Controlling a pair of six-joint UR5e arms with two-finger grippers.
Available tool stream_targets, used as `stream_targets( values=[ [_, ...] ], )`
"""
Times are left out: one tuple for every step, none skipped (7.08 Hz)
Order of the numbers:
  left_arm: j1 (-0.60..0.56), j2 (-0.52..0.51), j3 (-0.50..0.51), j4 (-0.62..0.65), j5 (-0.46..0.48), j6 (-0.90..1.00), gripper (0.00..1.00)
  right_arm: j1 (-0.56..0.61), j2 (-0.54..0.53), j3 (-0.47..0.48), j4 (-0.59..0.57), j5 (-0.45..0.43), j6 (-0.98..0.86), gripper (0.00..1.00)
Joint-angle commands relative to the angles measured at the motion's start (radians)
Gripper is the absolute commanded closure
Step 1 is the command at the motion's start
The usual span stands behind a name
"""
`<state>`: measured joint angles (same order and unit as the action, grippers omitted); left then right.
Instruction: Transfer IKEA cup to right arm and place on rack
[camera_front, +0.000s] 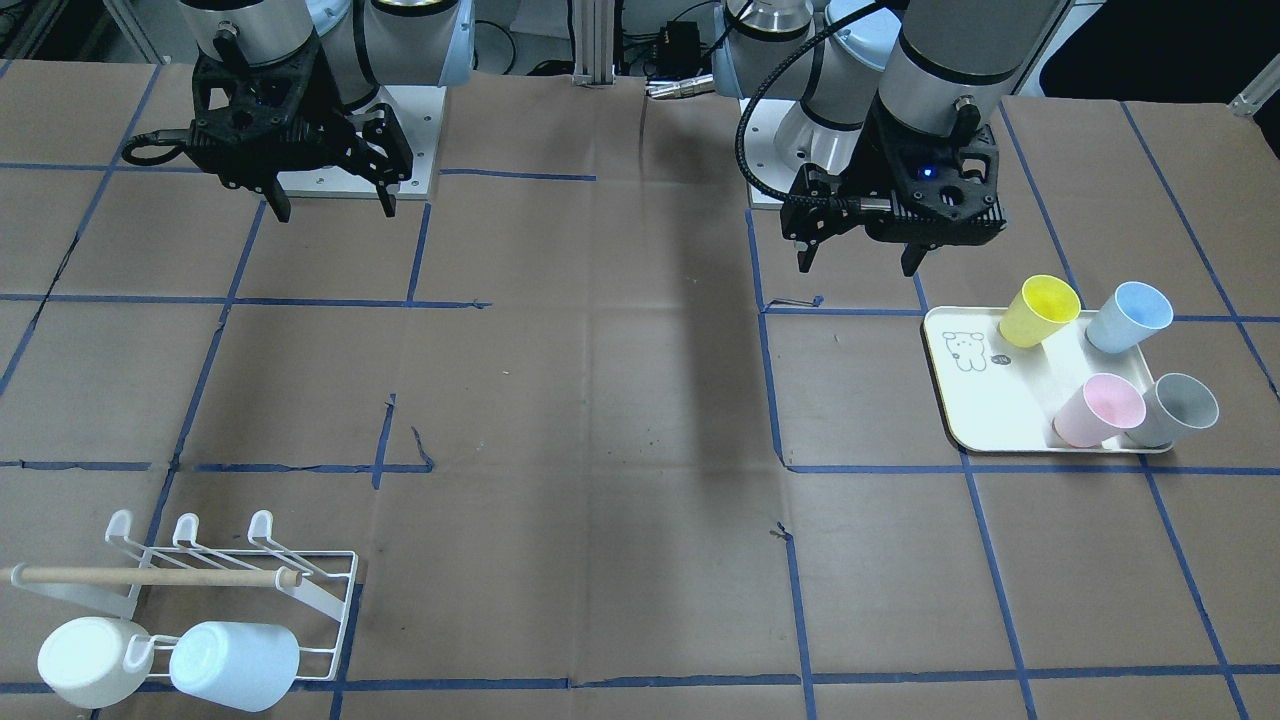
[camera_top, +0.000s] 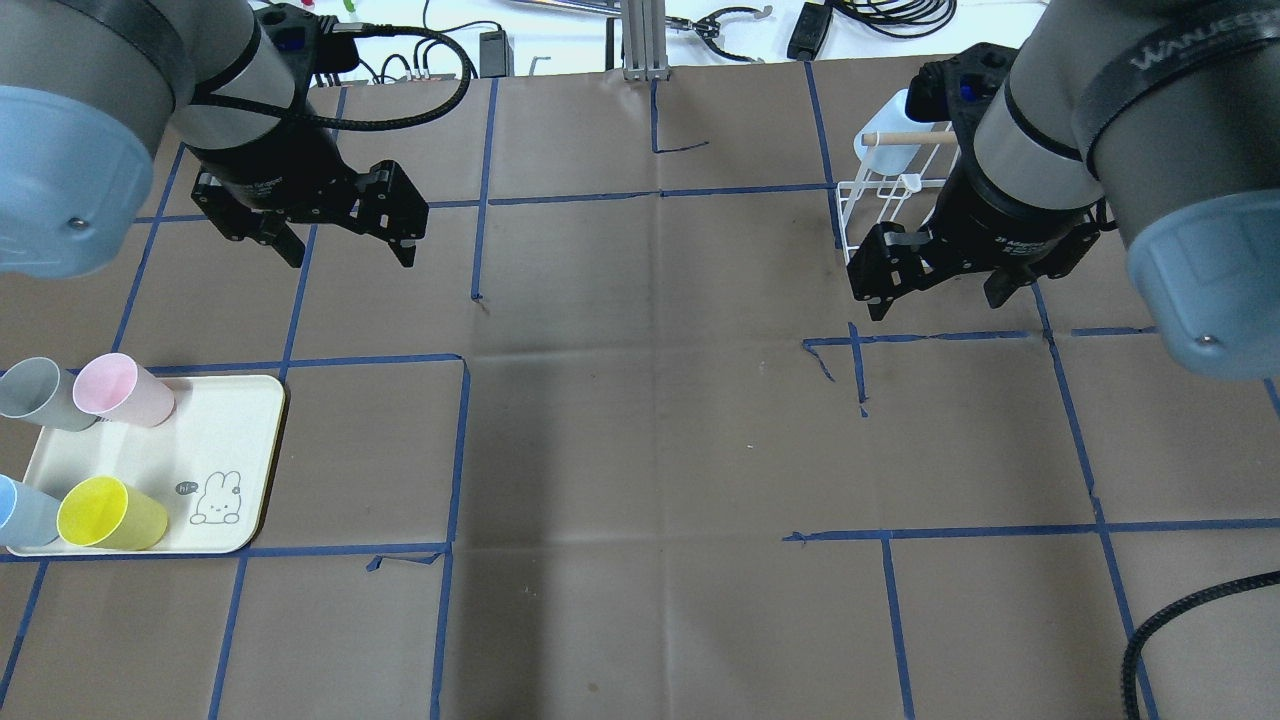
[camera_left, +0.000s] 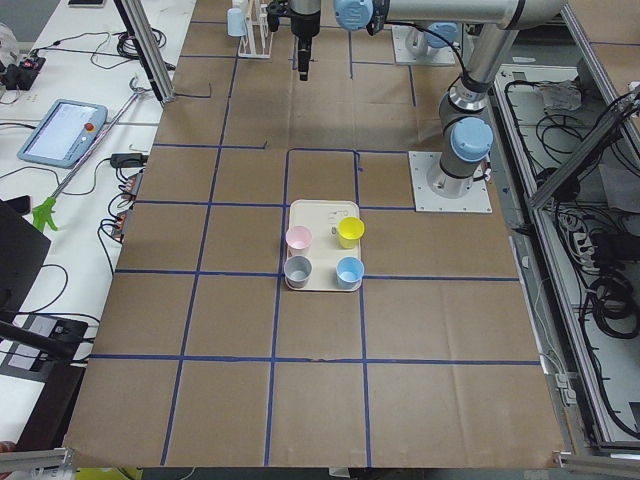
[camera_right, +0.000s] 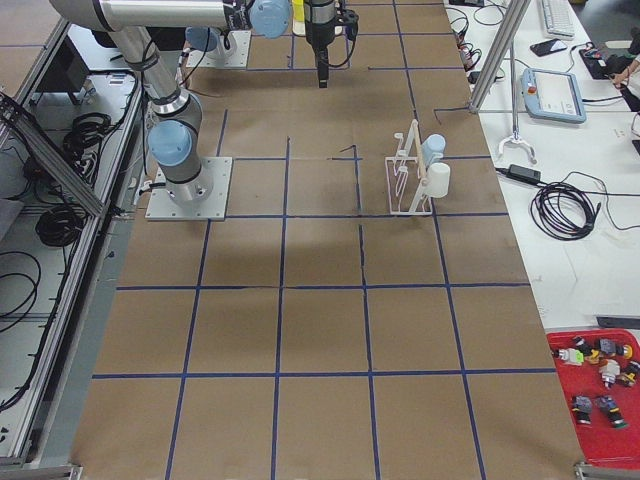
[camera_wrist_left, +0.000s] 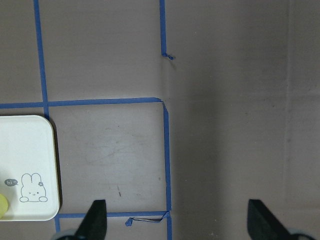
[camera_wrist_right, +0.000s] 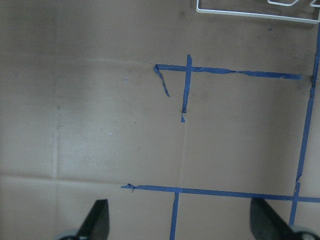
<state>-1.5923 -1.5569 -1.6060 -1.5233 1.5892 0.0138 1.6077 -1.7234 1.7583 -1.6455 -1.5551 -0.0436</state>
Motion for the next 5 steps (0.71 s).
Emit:
stream_targets(
  values=[
    [0.0, 0.003, 0.0, -0.001, 0.0, 0.0, 0.01, 0.0, 0.001, 0.003, 0.0, 0.0, 0.001, 0.0],
    [0.0, 0.005, 0.0, -0.001, 0.0, 0.0, 0.01, 0.0, -0.001, 0.001, 0.0, 0.0, 0.001, 0.0],
    [0.0, 0.003, 0.0, -0.001, 0.0, 0.0, 0.01, 0.0, 0.001, 0.0, 0.0, 0.0, 0.001, 0.0],
    [0.0, -0.002, 0.0, 0.0, 0.0, 0.0, 0.01, 0.0, 0.001, 0.0, 0.0, 0.0, 0.001, 0.0],
    [0.0, -0.002, 0.0, 0.0, 0.0, 0.0, 0.01, 0.0, 0.001, 0.0, 0.0, 0.0, 0.001, 0.0]
  ],
)
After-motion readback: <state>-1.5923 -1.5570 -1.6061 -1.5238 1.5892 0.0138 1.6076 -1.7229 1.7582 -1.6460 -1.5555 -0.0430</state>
